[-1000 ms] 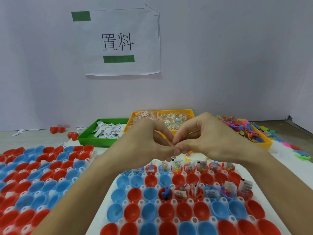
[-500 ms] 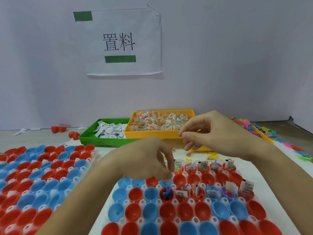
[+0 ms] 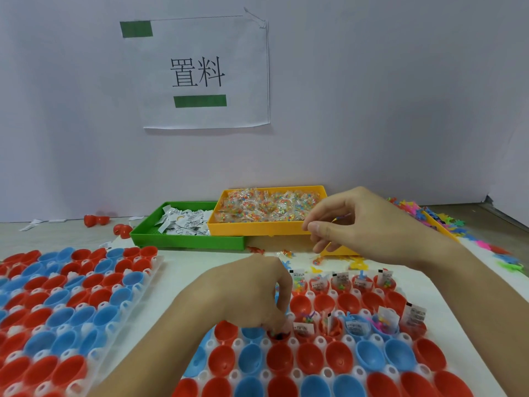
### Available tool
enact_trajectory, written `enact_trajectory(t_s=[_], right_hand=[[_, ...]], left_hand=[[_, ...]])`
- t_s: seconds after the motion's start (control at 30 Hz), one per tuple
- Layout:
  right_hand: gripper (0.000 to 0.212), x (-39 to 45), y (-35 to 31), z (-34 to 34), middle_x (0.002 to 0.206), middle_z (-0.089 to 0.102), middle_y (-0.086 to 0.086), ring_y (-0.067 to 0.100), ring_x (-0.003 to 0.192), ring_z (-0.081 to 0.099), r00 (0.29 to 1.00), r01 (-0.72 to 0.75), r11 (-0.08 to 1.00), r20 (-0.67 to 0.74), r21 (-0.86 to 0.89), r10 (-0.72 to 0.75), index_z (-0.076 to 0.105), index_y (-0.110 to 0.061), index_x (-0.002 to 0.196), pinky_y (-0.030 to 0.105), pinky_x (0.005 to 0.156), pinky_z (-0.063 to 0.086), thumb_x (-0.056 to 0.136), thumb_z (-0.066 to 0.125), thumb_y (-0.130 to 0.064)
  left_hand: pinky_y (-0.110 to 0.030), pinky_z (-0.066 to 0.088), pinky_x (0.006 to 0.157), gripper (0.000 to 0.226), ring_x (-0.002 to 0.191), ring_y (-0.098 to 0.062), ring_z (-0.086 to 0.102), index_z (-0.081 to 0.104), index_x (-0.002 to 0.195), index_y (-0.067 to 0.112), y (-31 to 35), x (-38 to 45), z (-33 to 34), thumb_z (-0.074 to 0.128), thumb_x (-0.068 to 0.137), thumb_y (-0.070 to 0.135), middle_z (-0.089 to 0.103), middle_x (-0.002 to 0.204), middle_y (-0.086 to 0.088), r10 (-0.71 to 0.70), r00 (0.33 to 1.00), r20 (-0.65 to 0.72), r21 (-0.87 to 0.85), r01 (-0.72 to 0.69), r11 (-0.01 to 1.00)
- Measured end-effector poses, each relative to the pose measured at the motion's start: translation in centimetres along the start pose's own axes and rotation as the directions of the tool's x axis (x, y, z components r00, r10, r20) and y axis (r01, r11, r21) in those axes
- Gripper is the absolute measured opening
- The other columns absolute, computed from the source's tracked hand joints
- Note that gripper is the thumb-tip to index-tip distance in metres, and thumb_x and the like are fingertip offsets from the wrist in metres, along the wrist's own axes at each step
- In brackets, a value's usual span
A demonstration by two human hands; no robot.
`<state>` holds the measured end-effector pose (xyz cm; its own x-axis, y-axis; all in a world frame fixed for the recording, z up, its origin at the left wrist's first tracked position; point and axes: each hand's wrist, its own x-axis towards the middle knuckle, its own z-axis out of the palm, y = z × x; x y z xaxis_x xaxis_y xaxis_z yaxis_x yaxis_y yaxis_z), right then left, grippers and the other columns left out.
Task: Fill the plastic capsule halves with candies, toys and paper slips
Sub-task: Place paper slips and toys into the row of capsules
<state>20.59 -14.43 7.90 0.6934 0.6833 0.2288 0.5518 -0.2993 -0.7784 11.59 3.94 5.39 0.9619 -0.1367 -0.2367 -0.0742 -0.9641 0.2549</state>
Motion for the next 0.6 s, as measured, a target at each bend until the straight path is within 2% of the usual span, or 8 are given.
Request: enact_trajectory(t_s=[0.13,0.23,0.37,0.5,0.6], right_hand=[[0.012,0.0,0.2,-0.1,0.086,0.076,-0.009,0.011,0.075,0.075,1.000,0.006,1.000,0.003,-0.028,-0.006,0.075,-0.023,0.091,0.017,0.067,0.057,0.096,0.064,-0.021],[0.012,0.1,0.3,-0.2,0.084,0.076,-0.008,0.011,0.075,0.075,1.000,0.010,0.999,0.004,-0.036,-0.010,0.075,-0.021,0.092,0.016,0.066,0.056,0.096,0.064,-0.021],[0.012,0.2,0.6,-0.3,0.081,0.076,-0.003,0.013,0.074,0.075,1.000,0.006,1.000,-0.010,-0.003,-0.006,0.075,-0.019,0.091,0.015,0.063,0.054,0.096,0.065,-0.019],[0.014,0.3,0.9,-0.5,0.080,0.076,-0.003,0.013,0.075,0.075,1.000,0.014,1.000,-0.005,-0.026,-0.014,0.075,-0.023,0.089,0.020,0.066,0.055,0.096,0.064,-0.020],[0.014,0.3,1.2,-0.8,0.081,0.076,-0.003,0.012,0.076,0.075,1.000,0.022,0.999,-0.010,-0.046,-0.022,0.075,-0.025,0.090,0.023,0.070,0.055,0.097,0.063,-0.022]], left_hand=[[-0.024,0.042,0.052,0.017,0.054,-0.007,0.055,0.065,0.080,0.023,0.0,0.1,0.1,0.078,0.079,0.033,0.073,0.077,0.001,0.027,1.000,0.013,-0.013,-0.027,1.000],[-0.018,0.038,0.046,0.024,0.047,-0.001,0.053,0.064,0.082,0.021,0.0,0.1,0.1,0.081,0.077,0.038,0.073,0.075,0.001,0.036,0.999,0.036,-0.039,-0.035,0.999],[-0.022,0.034,0.046,0.030,0.045,-0.001,0.048,0.061,0.082,0.023,-0.1,0.1,0.1,0.084,0.073,0.040,0.064,0.066,0.006,0.060,0.998,0.007,-0.015,-0.060,0.998],[-0.022,0.034,0.046,0.036,0.046,-0.001,0.048,0.059,0.082,0.024,-0.2,0.1,-0.1,0.087,0.068,0.042,0.059,0.060,0.010,0.059,0.998,-0.017,-0.034,-0.060,0.998],[-0.017,0.036,0.045,0.036,0.051,-0.002,0.051,0.062,0.082,0.023,-0.5,0.0,-0.4,0.087,0.067,0.045,0.061,0.065,0.011,0.058,0.998,-0.026,-0.036,-0.059,0.998]])
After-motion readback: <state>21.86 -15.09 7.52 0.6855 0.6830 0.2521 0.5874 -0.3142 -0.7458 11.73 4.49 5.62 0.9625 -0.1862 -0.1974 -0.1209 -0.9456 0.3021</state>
